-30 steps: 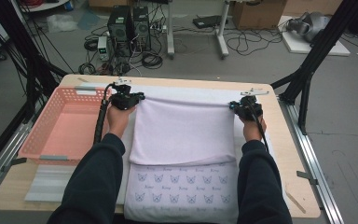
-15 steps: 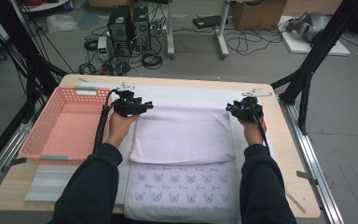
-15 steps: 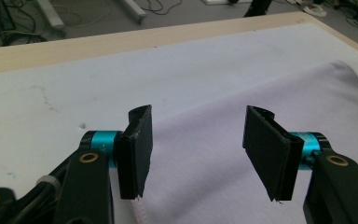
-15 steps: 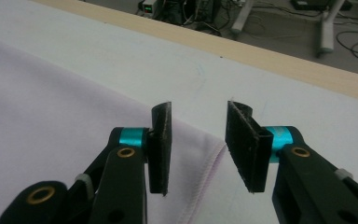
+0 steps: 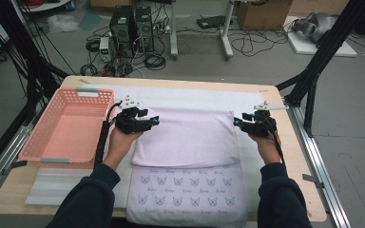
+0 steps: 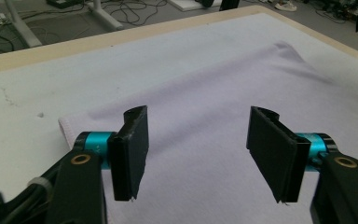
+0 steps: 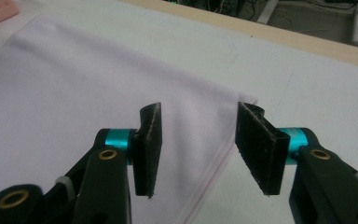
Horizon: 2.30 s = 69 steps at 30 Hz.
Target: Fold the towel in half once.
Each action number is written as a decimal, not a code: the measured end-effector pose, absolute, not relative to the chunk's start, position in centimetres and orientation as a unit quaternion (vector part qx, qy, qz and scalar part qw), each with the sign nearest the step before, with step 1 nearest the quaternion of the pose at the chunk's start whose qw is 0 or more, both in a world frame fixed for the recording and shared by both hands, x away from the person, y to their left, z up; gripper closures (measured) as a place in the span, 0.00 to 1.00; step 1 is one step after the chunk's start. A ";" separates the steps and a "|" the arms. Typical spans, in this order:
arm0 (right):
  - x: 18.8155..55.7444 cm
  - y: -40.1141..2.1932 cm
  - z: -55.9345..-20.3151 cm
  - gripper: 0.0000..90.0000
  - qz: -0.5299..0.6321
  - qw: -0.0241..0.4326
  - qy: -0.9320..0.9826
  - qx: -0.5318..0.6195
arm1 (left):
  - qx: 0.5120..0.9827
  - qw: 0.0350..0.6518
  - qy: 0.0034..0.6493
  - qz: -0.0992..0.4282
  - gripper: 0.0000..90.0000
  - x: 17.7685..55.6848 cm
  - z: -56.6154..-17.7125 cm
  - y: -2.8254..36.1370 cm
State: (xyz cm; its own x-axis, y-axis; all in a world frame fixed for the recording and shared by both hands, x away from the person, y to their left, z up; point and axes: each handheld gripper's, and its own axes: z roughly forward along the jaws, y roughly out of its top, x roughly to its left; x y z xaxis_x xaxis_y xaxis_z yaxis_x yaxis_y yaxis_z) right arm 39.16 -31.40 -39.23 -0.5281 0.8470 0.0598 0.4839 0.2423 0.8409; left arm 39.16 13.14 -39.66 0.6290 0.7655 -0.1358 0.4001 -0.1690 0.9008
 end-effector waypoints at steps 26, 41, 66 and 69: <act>28.9 -32.7 -42.9 0.58 0.440 0.169 0.779 0.413 | 0.769 0.499 0.375 0.134 0.57 29.1 -43.6 18.0; 29.5 -29.5 -44.1 0.42 0.418 0.150 0.810 0.383 | 0.814 0.431 0.360 0.151 0.68 28.1 -45.0 16.8; 26.6 -29.9 -42.5 0.92 0.420 0.162 0.813 0.369 | 0.771 0.515 0.352 0.127 0.95 25.2 -42.1 18.0; 25.6 -30.4 -42.3 0.92 0.422 0.155 0.813 0.368 | 0.772 0.516 0.350 0.124 0.95 24.6 -41.8 18.2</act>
State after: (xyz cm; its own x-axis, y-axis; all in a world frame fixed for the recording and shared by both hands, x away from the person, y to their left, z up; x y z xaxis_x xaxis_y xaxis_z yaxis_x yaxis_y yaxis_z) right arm 25.64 -30.36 -42.29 -0.6803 0.7306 0.0583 0.4679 0.3718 0.8018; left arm 24.58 18.22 -41.85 0.7239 0.6685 -0.1704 0.4130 -0.2221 0.8832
